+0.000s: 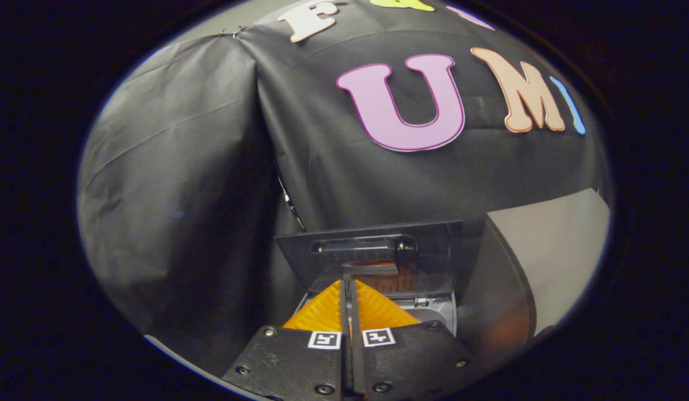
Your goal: Put the clothes into the washing machine and then close the washing machine lid.
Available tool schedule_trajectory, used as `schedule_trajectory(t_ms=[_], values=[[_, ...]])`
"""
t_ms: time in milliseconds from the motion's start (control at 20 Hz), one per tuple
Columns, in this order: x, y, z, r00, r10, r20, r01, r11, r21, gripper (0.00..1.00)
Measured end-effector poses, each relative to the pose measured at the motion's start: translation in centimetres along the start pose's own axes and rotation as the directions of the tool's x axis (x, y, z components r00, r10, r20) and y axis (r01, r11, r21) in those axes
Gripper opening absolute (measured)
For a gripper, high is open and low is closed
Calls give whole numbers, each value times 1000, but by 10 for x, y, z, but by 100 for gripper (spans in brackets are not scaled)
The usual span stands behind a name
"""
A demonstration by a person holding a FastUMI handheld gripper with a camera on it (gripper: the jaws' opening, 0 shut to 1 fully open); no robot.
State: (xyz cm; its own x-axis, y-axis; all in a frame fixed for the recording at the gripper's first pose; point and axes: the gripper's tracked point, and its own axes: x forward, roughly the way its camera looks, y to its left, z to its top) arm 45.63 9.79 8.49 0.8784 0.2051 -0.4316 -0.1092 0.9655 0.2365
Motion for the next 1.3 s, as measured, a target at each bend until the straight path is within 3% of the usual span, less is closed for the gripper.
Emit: schedule_trajectory(t_ms=[500,700,1250,1300], values=[[43,-11,43,993,-66,102,67,998,-6,0],[76,-16,48,988,-113,106,115,993,-20,12],[152,-14,48,975,-191,110,207,965,-159,97],[155,-14,50,974,-193,115,210,964,-162,97]])
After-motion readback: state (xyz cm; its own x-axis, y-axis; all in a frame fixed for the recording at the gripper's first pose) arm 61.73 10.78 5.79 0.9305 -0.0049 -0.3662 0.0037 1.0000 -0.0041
